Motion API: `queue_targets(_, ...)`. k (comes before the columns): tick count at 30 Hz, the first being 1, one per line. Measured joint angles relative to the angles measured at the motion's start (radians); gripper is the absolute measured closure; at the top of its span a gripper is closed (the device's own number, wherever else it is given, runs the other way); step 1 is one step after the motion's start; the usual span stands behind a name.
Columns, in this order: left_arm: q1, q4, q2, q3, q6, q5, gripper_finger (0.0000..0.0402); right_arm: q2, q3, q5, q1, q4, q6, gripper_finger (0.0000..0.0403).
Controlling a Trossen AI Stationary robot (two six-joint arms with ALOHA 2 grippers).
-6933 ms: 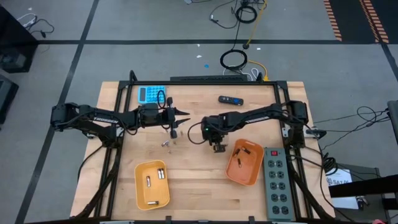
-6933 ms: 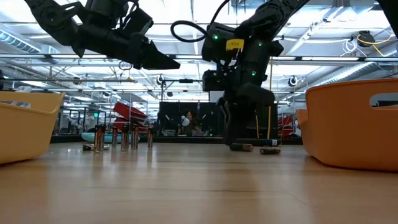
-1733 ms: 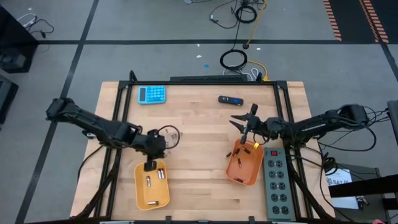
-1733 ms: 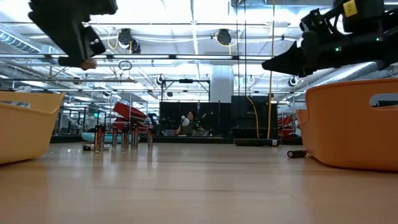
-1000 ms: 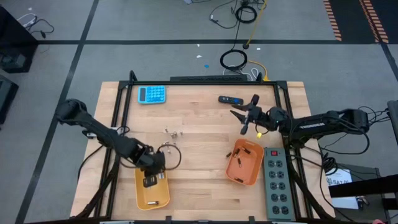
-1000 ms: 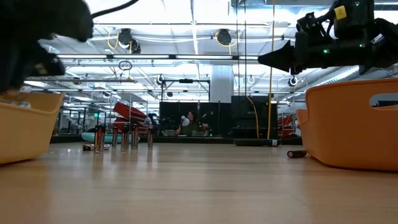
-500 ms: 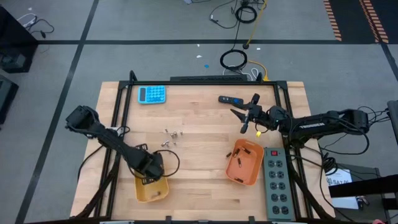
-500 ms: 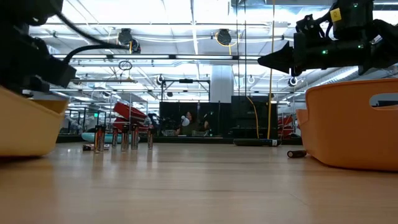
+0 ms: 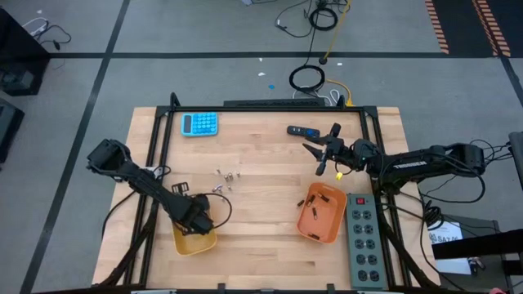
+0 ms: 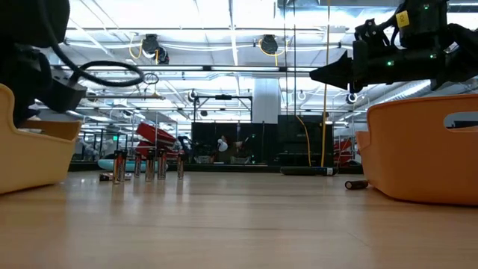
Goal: Sort batteries
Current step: Put the brown battery into the orange bin
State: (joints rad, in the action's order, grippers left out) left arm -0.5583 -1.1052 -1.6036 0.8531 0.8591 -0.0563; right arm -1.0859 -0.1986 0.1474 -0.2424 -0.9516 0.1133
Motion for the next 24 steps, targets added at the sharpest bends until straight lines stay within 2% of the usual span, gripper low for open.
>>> queue_targets(4, 0.000, 0.004, 0.009, 0.022, -0.001, 0.000, 0.0252, 0.000, 0.000, 0.000, 0.000, 0.000, 0.000, 0.0305)
queue_targets(7, 0.001, -0.005, 0.020, 0.043, -0.010, 0.001, 0.0223, 0.000, 0.000, -0.001, 0.000, 0.000, 0.001, 0.0305)
queue_targets(16, 0.023, -0.068, 0.109, 0.164, -0.054, -0.019, 0.0214, 0.000, 0.000, -0.024, 0.000, 0.012, -0.015, 0.0305)
queue_targets(21, 0.055, 0.027, 0.130, 0.130, -0.002, -0.016, 0.0217, 0.000, 0.000, -0.024, 0.002, 0.021, -0.024, 0.0305)
queue_targets(24, 0.080, 0.099, 0.129, 0.077, 0.088, 0.011, 0.0217, 0.000, 0.000, -0.024, 0.002, 0.021, -0.031, 0.0305)
